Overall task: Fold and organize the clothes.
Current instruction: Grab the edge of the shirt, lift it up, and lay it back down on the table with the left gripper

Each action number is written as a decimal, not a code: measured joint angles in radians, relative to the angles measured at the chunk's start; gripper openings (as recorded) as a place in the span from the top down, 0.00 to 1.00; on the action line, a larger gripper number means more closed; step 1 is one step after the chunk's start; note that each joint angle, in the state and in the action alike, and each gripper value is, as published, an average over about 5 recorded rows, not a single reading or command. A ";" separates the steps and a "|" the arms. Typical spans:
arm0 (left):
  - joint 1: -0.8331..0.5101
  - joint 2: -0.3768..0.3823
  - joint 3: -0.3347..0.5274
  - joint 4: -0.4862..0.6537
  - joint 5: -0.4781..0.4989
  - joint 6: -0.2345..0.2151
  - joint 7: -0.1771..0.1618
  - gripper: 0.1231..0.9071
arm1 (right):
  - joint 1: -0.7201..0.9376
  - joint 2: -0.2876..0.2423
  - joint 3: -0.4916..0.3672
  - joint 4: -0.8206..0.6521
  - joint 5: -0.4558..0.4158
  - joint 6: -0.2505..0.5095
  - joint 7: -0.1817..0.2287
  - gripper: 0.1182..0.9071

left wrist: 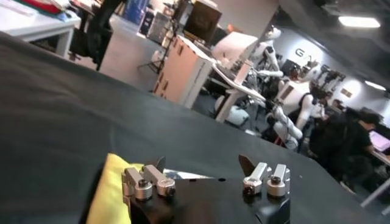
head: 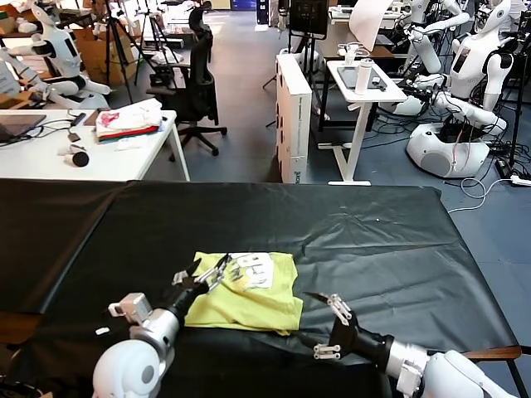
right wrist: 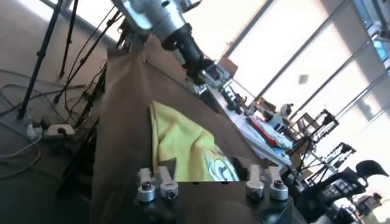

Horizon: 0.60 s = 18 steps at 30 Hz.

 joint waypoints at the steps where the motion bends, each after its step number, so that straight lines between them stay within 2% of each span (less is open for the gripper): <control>1: 0.004 -0.002 -0.004 0.009 0.009 -0.015 0.009 0.00 | -0.002 0.008 0.018 0.004 0.037 -0.018 0.008 0.00; 5: 0.021 -0.005 -0.022 0.047 0.019 -0.067 0.046 0.00 | -0.003 0.023 0.079 0.014 0.138 -0.055 0.022 0.00; 10: 0.027 -0.006 -0.035 0.088 0.027 -0.118 0.080 0.00 | -0.002 0.033 0.122 0.021 0.195 -0.066 0.024 0.00; 18: 0.029 -0.010 -0.048 0.149 0.005 -0.181 0.090 0.00 | -0.013 0.043 0.150 0.028 0.214 -0.070 0.024 0.00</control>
